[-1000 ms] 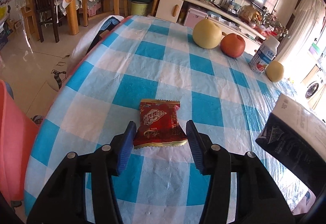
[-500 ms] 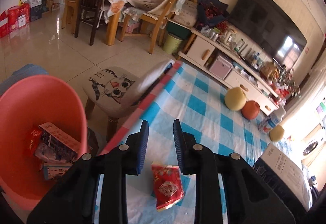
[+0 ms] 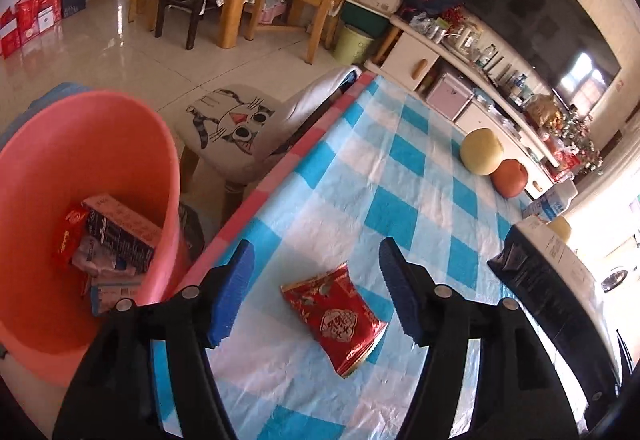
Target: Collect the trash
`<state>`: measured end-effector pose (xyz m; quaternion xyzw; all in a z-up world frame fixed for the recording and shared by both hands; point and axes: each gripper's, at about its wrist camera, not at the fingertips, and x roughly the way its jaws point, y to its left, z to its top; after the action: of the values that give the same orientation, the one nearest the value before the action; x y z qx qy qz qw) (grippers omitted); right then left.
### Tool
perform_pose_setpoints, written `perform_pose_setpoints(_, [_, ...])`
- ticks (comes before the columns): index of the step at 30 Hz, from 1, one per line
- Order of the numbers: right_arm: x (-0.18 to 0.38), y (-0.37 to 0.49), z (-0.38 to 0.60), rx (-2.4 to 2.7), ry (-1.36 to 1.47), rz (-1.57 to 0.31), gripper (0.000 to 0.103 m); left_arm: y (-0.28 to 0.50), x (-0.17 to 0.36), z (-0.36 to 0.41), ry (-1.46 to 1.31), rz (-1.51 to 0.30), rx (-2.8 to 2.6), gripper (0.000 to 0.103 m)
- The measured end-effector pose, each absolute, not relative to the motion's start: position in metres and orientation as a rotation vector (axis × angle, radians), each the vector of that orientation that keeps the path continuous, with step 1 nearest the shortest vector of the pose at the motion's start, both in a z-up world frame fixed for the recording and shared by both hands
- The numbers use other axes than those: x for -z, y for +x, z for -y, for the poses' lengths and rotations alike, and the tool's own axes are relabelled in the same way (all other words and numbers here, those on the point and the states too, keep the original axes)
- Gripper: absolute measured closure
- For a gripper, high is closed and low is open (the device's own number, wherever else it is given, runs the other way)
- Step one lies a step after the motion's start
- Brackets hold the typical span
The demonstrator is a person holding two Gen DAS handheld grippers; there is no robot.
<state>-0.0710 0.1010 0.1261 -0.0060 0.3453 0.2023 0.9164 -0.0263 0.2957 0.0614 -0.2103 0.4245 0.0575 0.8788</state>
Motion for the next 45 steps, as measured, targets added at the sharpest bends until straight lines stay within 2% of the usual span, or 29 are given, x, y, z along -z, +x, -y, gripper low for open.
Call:
perform_pose_setpoints(6, [-0.121, -0.073, -0.087, -0.426, 0.005, -0.722, 0.041, -0.04, -0.032, -0.274, -0.452, -0.933, -0.251, 0.034])
perform_pose_setpoints(10, [-0.119, -0.078, -0.075, -0.435, 0.018, -0.723, 0.041, -0.036, -0.021, -0.255, -0.397, -0.929, -0.295, 0.031])
perform_pose_setpoints(15, [-0.116, -0.079, -0.055, -0.434, 0.059, -0.728, 0.041, -0.028, -0.014, -0.232, -0.305, -0.909, -0.302, 0.032])
perform_pose_setpoints(18, [-0.114, -0.079, -0.043, -0.429, 0.09, -0.733, 0.041, -0.024, -0.013, -0.216, -0.209, -0.897, -0.3, 0.036])
perform_pose_setpoints(23, [-0.115, -0.079, -0.028, -0.42, 0.13, -0.733, 0.041, -0.018, -0.014, -0.205, -0.152, -0.88, -0.266, 0.061])
perform_pose_setpoints(28, [-0.114, -0.079, -0.026, -0.418, 0.136, -0.737, 0.041, -0.015, -0.016, -0.201, -0.157, -0.877, -0.196, 0.064])
perform_pose_setpoints(36, [-0.112, -0.078, -0.041, -0.427, 0.126, -0.751, 0.041, -0.022, -0.04, -0.218, -0.245, -0.818, -0.152, 0.064])
perform_pose_setpoints(45, [-0.116, -0.083, -0.102, -0.534, 0.072, -0.771, 0.041, -0.046, -0.088, -0.305, -0.434, -0.663, -0.288, 0.064])
